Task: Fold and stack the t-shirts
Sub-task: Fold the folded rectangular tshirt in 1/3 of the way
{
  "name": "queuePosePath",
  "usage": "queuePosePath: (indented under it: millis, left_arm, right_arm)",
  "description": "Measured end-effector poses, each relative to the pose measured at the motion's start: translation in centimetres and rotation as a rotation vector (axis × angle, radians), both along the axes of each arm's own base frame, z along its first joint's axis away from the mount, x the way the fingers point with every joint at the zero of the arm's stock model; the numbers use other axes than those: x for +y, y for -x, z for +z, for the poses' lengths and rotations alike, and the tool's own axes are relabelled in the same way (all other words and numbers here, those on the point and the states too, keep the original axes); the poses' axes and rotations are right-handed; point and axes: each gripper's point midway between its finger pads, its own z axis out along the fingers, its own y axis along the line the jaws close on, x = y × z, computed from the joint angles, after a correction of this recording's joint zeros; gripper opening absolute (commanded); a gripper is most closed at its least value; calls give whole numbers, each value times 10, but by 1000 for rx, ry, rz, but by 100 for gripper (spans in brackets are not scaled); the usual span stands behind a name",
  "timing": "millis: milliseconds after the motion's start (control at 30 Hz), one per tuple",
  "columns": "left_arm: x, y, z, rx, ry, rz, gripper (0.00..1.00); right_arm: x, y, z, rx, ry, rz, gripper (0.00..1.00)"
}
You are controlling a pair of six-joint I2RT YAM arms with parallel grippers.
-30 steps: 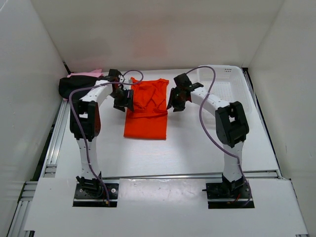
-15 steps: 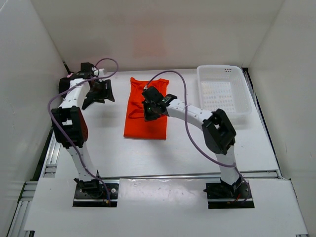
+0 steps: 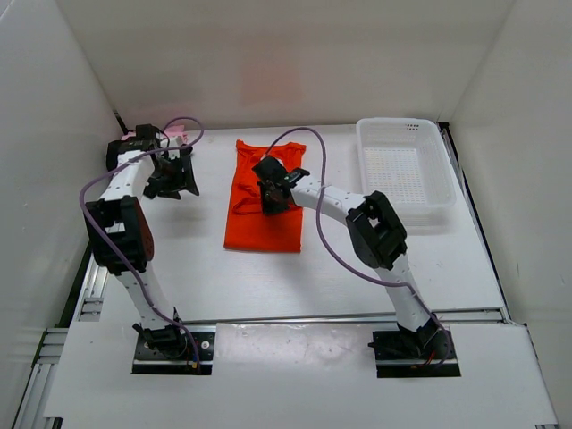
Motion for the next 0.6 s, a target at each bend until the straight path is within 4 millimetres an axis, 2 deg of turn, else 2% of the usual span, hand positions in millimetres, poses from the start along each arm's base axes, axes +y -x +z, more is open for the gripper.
queuePosePath:
  millis: [200, 433, 533, 600]
  left_arm:
    - [11, 0, 2, -5, -1, 26, 72]
    - [12, 4, 8, -18, -2, 31, 72]
    - [12, 4, 11, -25, -1, 30, 72]
    - [11, 6, 10, -26, 1, 29, 72]
  right_arm:
    - [-4, -25, 3, -84, 67, -66, 7]
    - [15, -73, 18, -226, 65, -131, 8]
    - [12, -79, 27, -255, 70, -136, 6]
    - [6, -75, 30, -256, 75, -133, 5]
